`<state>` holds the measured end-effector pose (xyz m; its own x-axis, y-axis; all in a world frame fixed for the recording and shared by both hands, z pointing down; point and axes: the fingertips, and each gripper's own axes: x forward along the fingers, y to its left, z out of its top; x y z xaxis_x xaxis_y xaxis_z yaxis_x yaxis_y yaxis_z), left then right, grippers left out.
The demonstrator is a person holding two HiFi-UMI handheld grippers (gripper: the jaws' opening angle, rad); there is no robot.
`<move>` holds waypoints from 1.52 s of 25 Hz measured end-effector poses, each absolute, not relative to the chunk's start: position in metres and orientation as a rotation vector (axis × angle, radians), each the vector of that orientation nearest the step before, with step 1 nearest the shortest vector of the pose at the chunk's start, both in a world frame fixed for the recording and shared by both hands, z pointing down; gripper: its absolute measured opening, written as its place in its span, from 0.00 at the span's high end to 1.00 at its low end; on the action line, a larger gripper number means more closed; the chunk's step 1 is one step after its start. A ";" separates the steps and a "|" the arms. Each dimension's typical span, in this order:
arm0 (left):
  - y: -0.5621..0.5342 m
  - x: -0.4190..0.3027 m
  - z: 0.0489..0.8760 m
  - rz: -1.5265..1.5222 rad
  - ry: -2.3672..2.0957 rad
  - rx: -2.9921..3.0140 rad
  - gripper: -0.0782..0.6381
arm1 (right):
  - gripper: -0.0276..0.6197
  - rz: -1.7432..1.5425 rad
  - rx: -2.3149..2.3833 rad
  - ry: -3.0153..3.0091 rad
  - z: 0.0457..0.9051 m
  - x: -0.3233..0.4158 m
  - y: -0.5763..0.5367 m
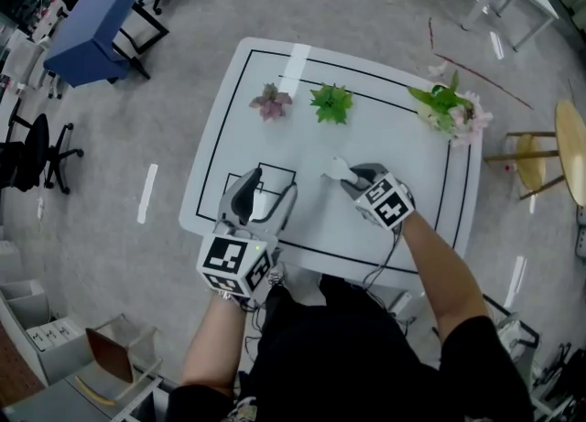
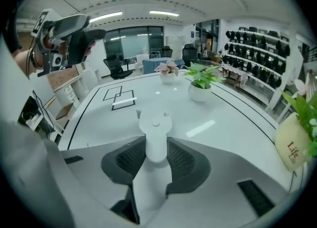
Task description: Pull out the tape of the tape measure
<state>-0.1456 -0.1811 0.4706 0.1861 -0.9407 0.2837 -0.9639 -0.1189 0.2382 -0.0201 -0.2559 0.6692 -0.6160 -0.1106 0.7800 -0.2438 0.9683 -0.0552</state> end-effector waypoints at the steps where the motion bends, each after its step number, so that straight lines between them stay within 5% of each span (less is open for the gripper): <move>1: -0.180 -0.146 0.470 0.088 -1.792 2.107 0.53 | 0.76 0.227 0.274 -2.237 0.668 -0.020 -0.257; 16: -0.175 -0.126 0.453 0.095 -1.677 2.227 0.53 | 0.76 0.569 0.569 -2.379 0.558 -0.009 -0.249; 38: -0.183 -0.065 0.413 0.174 -1.391 2.538 0.57 | 0.76 0.424 0.690 -2.477 0.442 0.005 -0.187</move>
